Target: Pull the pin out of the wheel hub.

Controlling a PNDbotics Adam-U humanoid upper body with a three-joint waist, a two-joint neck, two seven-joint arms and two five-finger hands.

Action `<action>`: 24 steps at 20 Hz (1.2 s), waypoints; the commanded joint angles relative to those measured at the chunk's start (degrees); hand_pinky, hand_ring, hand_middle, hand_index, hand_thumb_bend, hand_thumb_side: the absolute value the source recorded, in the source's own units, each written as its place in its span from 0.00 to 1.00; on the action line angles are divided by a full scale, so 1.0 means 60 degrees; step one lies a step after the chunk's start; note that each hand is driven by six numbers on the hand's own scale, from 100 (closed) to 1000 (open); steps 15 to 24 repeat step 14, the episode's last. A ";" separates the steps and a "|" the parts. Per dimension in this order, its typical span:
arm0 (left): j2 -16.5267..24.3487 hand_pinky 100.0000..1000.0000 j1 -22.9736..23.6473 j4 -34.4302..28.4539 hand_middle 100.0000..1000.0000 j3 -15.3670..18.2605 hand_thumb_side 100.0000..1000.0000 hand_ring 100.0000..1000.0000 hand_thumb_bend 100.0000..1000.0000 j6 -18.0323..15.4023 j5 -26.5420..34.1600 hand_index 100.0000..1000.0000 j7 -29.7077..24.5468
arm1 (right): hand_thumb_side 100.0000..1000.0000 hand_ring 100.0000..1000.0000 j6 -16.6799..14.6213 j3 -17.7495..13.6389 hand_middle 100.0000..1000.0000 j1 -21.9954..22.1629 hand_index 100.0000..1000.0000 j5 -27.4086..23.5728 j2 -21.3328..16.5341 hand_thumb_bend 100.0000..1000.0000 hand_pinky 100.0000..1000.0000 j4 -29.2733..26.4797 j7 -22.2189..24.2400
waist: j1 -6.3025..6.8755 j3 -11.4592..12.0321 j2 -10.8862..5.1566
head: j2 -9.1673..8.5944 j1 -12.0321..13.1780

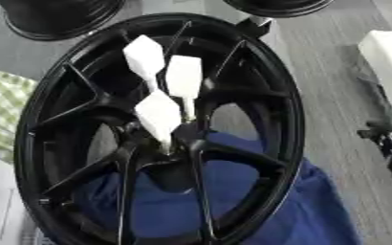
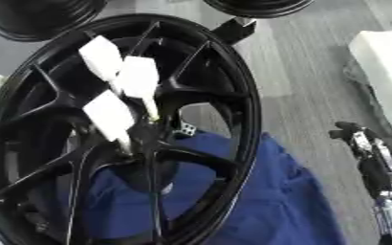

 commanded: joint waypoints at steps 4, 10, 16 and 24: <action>-0.0419 0.79 0.0109 -0.0545 0.51 0.0676 0.62 0.55 0.03 0.0405 0.1766 0.73 0.3215 | 0.73 0.77 0.0026 -0.0053 0.52 -0.0058 0.71 -0.0076 -0.0216 0.00 1.00 -0.0114 -0.0013 | -0.0051 0.0026 -0.0208 | -0.0131 -0.0034; -0.3217 0.79 0.1389 -0.3121 0.53 0.1138 0.67 0.50 0.02 0.1497 0.3634 0.73 0.5723 | 0.73 0.77 -0.0019 -0.0058 0.52 -0.0107 0.71 -0.0135 -0.0105 0.00 1.00 -0.0129 -0.0020 | -0.0208 0.0017 -0.0110 | -0.0071 -0.0024; -0.4666 0.79 0.1914 -0.3776 0.54 0.1120 0.72 0.51 0.01 0.2142 0.4243 0.80 0.6242 | 0.72 0.77 -0.0065 -0.0040 0.52 -0.0113 0.71 -0.0126 -0.0048 0.00 1.00 -0.0146 -0.0023 | -0.0314 0.0059 -0.0073 | 0.0017 0.0094; -0.4666 0.79 0.1914 -0.3776 0.54 0.1120 0.72 0.51 0.01 0.2142 0.4243 0.80 0.6242 | 0.72 0.77 -0.0065 -0.0040 0.52 -0.0113 0.71 -0.0126 -0.0048 0.00 1.00 -0.0146 -0.0023 | -0.0314 0.0059 -0.0073 | 0.0017 0.0094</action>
